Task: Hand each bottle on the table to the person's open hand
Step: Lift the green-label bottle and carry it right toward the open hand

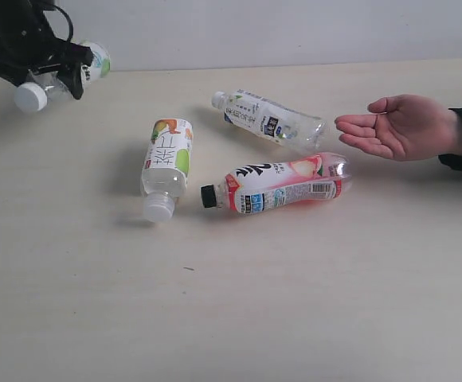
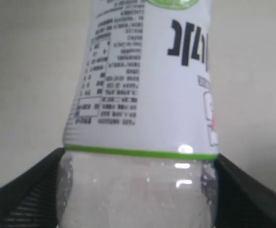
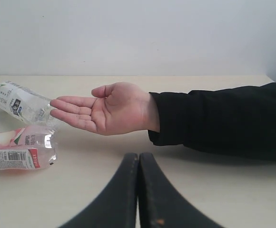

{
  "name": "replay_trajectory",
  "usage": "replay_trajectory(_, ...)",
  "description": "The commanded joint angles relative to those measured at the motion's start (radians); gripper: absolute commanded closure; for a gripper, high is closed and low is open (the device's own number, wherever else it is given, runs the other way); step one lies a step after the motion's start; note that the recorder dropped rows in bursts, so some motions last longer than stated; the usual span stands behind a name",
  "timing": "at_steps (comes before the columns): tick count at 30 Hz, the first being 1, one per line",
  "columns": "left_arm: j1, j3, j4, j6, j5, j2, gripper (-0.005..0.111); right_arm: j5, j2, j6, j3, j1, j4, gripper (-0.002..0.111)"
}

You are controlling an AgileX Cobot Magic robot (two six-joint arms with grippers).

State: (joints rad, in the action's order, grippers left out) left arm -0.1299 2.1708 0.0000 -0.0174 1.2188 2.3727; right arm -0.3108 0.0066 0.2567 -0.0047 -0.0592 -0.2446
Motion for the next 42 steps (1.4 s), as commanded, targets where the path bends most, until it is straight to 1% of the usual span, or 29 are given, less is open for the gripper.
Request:
replay_trajectory(1, -0.087, -0.342, 0.03, 0.095, -0.175, -0.23, 0.107, 0.001, -0.007, 0.003, 0.005, 0.006, 0.005, 0.108)
replay_trajectory(2, -0.101, -0.484, 0.084, 0.163, -0.281, -0.319, 0.107, 0.001, -0.007, 0.003, 0.005, 0.006, 0.005, 0.108)
replay_trajectory(3, -0.102, -0.591, 0.105, 0.229, -0.391, -0.388, 0.107, 0.001, -0.007, 0.003, 0.005, 0.006, 0.005, 0.108)
replay_trajectory(4, -0.102, -0.722, 0.082, 0.266, -0.494, -0.479, 0.107, 0.001, -0.007, 0.003, 0.005, 0.006, 0.005, 0.108)
replay_trajectory(5, -0.102, -0.807, 0.053, 0.266, -0.57, -0.551, 0.107, 0.001, -0.007, 0.003, 0.005, 0.006, 0.005, 0.108)
replay_trajectory(6, -0.109, -0.898, 0.022, 0.264, -0.608, -0.617, 0.107, 0.001, -0.007, 0.003, 0.005, 0.006, 0.005, 0.108)
replay_trajectory(7, -0.117, -0.962, 0.019, 0.261, -0.616, -0.675, 0.107, 0.001, -0.007, 0.003, 0.005, 0.006, 0.005, 0.108)
replay_trajectory(8, -0.133, -1.018, 0.012, 0.261, -0.622, -0.735, 0.107, 0.001, -0.007, 0.003, 0.005, 0.006, 0.005, 0.108)
replay_trajectory(11, -0.179, -1.111, -0.049, 0.265, -0.624, -0.827, 0.107, 0.001, -0.007, 0.003, 0.005, 0.006, 0.005, 0.108)
replay_trajectory(13, -0.231, -1.153, -0.095, 0.265, -0.632, -0.881, 0.107, 0.001, -0.007, 0.003, 0.005, 0.006, 0.005, 0.108)
replay_trajectory(15, -0.289, -1.177, -0.108, 0.258, -0.646, -0.917, 0.107, 0.001, -0.007, 0.003, 0.005, 0.006, 0.005, 0.108)
replay_trajectory(18, -0.382, -1.206, -0.136, 0.262, -0.701, -0.951, 0.107, 0.001, -0.007, 0.003, 0.005, 0.006, 0.005, 0.108)
replay_trajectory(21, -0.466, -1.219, -0.173, 0.357, -0.801, -0.946, 0.107, 0.001, -0.007, 0.003, 0.005, 0.006, 0.005, 0.108)
replay_trajectory(24, -0.509, -1.211, -0.207, 0.479, -0.9, -0.932, 0.107, 0.001, -0.007, 0.003, 0.005, 0.006, 0.005, 0.108)
replay_trajectory(26, -0.532, -1.199, -0.251, 0.501, -0.939, -0.919, 0.107, 0.001, -0.007, 0.003, 0.005, 0.006, 0.005, 0.108)
replay_trajectory(29, -0.602, -1.166, -0.292, 0.501, -0.99, -0.887, 0.107, 0.001, -0.007, 0.003, 0.005, 0.006, 0.005, 0.108)
replay_trajectory(30, -0.64, -1.153, -0.292, 0.501, -1.011, -0.868, 0.107, 0.001, -0.007, 0.003, 0.005, 0.006, 0.005, 0.108)
replay_trajectory(34, -0.753, -1.074, -0.31, 0.501, -1.045, -0.781, 0.107, 0.001, -0.007, 0.003, 0.005, 0.006, 0.005, 0.108)
replay_trajectory(36, -0.795, -1.012, -0.345, 0.501, -1.052, -0.721, 0.107, 0.001, -0.007, 0.003, 0.005, 0.006, 0.005, 0.108)
replay_trajectory(39, -0.836, -0.914, -0.401, 0.501, -1.073, -0.628, 0.107, 0.001, -0.007, 0.003, 0.005, 0.006, 0.005, 0.108)
replay_trajectory(42, -0.857, -0.828, -0.432, 0.501, -1.138, -0.533, 0.107, 0.001, -0.007, 0.003, 0.005, 0.006, 0.005, 0.108)
